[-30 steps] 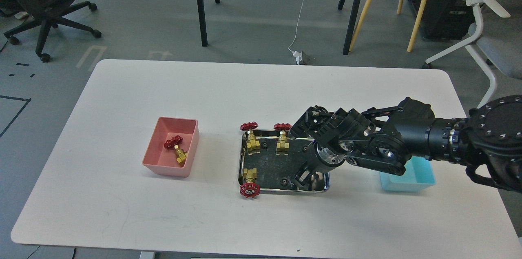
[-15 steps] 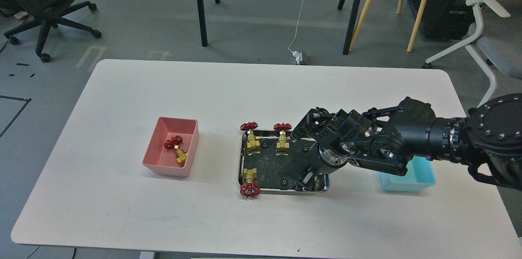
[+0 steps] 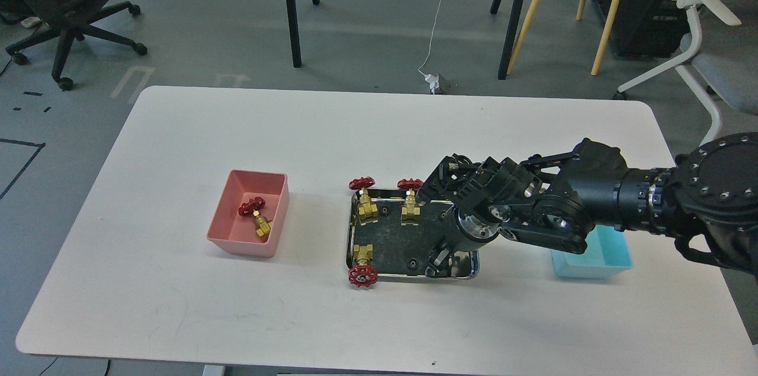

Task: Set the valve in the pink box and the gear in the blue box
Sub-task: 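Close the right hand fingers around the black gear on the tray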

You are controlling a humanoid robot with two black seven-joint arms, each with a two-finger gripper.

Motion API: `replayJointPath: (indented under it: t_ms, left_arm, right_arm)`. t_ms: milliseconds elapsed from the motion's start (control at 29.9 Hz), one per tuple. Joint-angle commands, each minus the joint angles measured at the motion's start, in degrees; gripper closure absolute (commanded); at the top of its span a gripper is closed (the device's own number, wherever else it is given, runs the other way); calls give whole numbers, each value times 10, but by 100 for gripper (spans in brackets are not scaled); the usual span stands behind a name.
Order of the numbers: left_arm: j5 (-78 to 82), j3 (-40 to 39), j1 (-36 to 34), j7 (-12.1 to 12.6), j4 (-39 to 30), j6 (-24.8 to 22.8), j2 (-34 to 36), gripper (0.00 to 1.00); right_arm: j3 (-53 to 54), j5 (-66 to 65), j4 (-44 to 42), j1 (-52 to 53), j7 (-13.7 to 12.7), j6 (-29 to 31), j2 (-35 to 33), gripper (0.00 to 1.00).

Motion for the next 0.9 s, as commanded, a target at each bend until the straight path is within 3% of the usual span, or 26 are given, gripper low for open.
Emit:
replayJointPath:
  t_ms: [0, 868]
  left_arm:
    - [0, 0, 1, 0, 1, 1, 0, 1]
    - [0, 0, 0, -1, 12, 0, -2, 1]
  right_arm:
    - [0, 0, 0, 0, 0, 0, 1, 73]
    - [1, 0, 5, 5, 1, 0, 1, 84]
